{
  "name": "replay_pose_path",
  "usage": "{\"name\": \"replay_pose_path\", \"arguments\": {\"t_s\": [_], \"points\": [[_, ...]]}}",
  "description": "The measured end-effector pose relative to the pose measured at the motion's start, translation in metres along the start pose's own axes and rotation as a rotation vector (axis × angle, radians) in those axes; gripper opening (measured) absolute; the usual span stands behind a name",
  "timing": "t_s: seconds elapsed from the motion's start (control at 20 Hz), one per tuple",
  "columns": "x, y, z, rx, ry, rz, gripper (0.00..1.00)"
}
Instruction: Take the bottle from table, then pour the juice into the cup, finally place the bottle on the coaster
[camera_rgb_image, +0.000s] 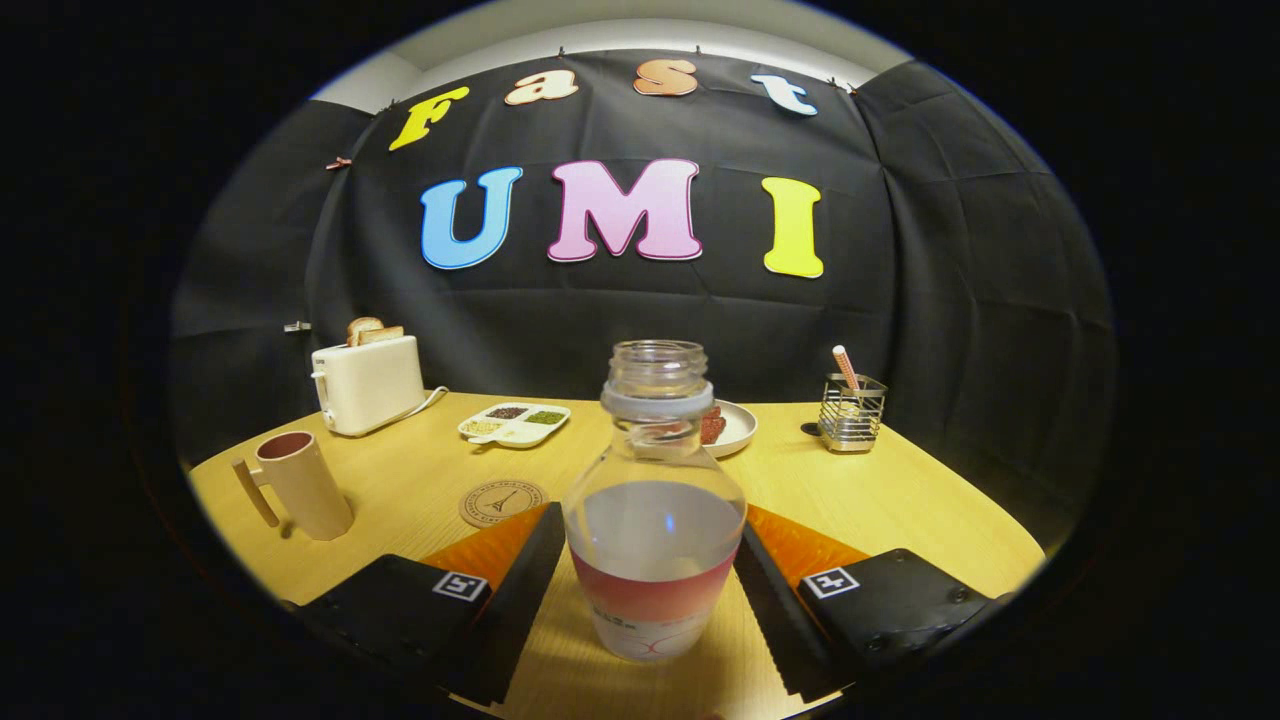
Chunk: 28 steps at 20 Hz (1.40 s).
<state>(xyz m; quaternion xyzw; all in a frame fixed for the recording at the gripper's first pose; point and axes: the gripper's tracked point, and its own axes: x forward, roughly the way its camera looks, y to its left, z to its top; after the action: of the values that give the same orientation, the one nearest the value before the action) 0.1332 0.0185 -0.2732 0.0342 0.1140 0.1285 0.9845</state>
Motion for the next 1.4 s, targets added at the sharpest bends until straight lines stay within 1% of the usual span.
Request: {"name": "replay_pose_path", "arguments": {"t_s": [0.05, 0.1, 0.2, 0.25, 0.4, 0.55, 0.8, 1.0, 1.25, 1.4], "points": [[0.002, 0.001, 0.001, -0.004, -0.007, 0.006, 0.87], [0.002, 0.001, 0.000, -0.016, -0.012, 0.001, 0.82], [0.003, 0.002, 0.002, -0.022, -0.022, 0.003, 0.81], [0.003, 0.003, 0.002, -0.026, -0.019, 0.005, 0.80], [0.003, 0.013, 0.004, -0.090, -0.016, 0.039, 0.77], [-0.001, 0.021, 0.017, -0.175, -0.037, 0.076, 0.75], [0.004, 0.044, 0.048, -0.304, -0.049, 0.139, 0.75], [0.014, 0.067, 0.071, -0.411, -0.045, 0.156, 0.75], [0.029, 0.104, 0.105, -0.592, -0.095, 0.172, 0.75], [0.034, 0.125, 0.113, -0.700, -0.116, 0.179, 0.75]]}}
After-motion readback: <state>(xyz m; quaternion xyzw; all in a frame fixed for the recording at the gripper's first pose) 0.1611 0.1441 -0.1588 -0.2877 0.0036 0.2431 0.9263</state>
